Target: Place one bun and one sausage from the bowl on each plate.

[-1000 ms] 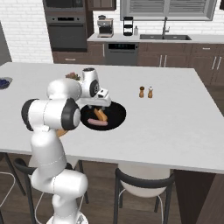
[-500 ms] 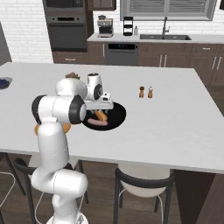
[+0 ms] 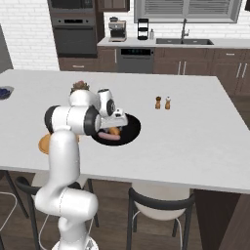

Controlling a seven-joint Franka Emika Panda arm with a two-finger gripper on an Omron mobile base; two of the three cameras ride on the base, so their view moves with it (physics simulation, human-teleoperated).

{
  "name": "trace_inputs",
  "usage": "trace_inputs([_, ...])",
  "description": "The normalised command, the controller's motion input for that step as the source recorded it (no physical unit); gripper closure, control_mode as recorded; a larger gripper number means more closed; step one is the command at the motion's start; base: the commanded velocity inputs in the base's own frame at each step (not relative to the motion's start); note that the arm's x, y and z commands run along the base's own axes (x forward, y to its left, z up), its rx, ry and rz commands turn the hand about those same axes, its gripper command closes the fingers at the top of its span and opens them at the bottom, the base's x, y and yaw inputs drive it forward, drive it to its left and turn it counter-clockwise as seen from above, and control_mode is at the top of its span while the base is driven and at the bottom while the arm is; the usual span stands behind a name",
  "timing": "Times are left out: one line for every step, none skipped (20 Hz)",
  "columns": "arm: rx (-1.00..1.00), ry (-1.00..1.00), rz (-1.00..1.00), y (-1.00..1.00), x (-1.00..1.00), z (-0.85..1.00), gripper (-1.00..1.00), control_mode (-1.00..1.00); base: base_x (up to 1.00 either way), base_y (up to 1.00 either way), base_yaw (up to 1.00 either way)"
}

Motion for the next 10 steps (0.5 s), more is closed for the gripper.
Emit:
trace_inputs([0.0,0.0,0.02,-0.21,0.38,0.0,-1.0,-1.0,0.0,0.0,0.0])
trace_inputs([0.0,0.0,0.03,-0.24,0.28,0.0,-1.0,-1.0,0.0,0.0,0.0])
trace_inputs([0.0,0.0,0.03,-0.28,0.13,0.0,-1.0,-1.0,0.0,0.0,0.0])
trace_inputs([0.0,0.0,0.03,-0.27,0.0,0.0,-1.0,-1.0,0.0,0.0,0.0])
trace_inputs([0.0,0.0,0.01,-0.09,0.0,0.0,-1.0,-1.0,0.0,0.0,0.0])
trace_inputs([0.0,0.0,0.0,0.0,0.06,0.0,-1.0,-1.0,0.0,0.0,0.0])
trace_inputs([0.0,0.0,0.0,0.0,0.09,-0.22,-1.0,-1.0,0.0,0.0,0.0])
trace_inputs([0.0,0.0,0.0,0.0,0.11,-0.24,-1.0,-1.0,0.0,0.0,0.0])
trace_inputs([0.0,0.0,0.0,0.0,0.12,-0.29,-1.0,-1.0,0.0,0.0,0.0])
trace_inputs([0.0,0.0,0.0,0.0,0.1,-0.36,-1.0,-1.0,0.0,0.0,0.0])
